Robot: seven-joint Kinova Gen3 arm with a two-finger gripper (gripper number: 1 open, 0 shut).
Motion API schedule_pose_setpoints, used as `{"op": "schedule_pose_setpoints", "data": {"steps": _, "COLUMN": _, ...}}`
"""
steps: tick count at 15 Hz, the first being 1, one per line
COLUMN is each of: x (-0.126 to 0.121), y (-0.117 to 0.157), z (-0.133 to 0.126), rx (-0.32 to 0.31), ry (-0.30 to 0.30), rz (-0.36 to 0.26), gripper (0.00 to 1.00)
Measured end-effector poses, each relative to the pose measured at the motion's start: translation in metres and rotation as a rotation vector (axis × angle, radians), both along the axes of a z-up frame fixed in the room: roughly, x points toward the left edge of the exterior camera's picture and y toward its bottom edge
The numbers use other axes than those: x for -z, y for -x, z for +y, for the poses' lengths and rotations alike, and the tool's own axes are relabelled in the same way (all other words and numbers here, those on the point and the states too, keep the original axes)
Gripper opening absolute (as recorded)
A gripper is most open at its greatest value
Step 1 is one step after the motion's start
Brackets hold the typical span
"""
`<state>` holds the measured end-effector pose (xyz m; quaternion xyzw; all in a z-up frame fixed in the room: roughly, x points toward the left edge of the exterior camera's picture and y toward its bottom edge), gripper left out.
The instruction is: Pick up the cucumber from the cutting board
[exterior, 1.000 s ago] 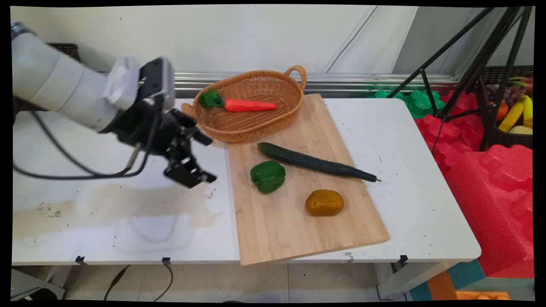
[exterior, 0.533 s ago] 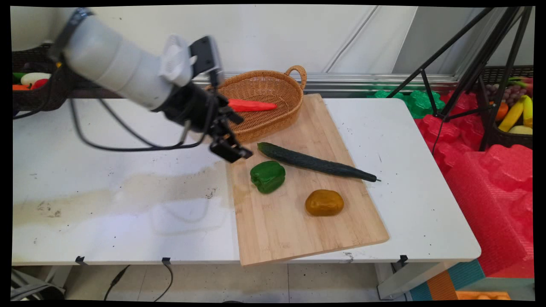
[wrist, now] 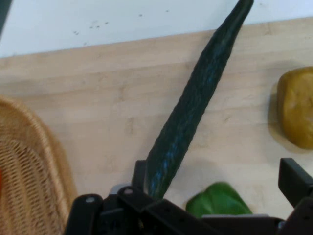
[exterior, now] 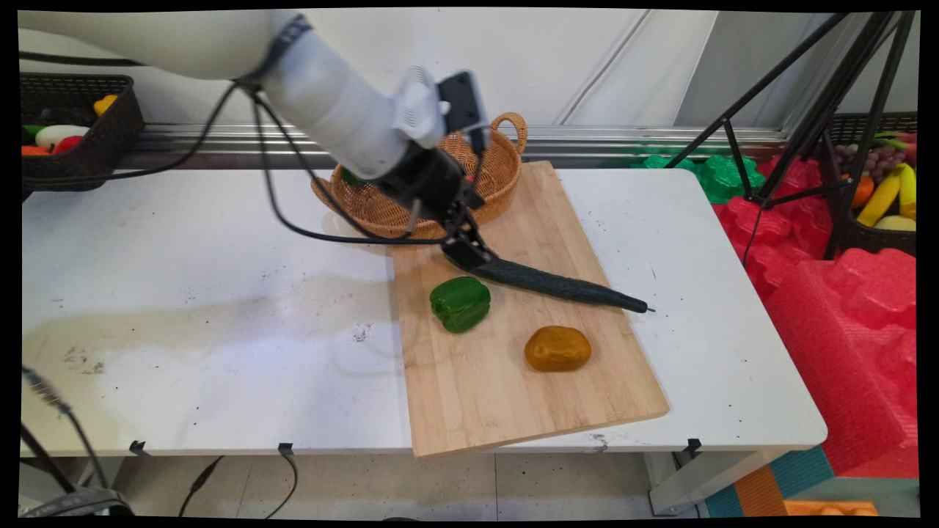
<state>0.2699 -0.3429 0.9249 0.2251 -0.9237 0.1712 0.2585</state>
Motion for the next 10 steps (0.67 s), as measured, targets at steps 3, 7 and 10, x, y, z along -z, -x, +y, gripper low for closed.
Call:
{"op": "schedule_pose_setpoints", "data": {"steps": 3, "x": 0.019, "y": 0.028, "z": -0.026, "rx": 0.045, "ry": -0.027, "rz": -0.040, "gripper": 1.00}}
{"op": "schedule_pose_setpoints", "data": {"steps": 7, "x": 0.047, "y": 0.057, "z": -0.053, "rx": 0.093, "ry": -0.063, "rz": -0.096, "gripper": 1.00}}
{"op": "schedule_pose_setpoints", "data": {"steps": 10, "x": 0.061, "y": 0.069, "z": -0.065, "rx": 0.116, "ry": -0.080, "rz": -0.123, "gripper": 1.00}}
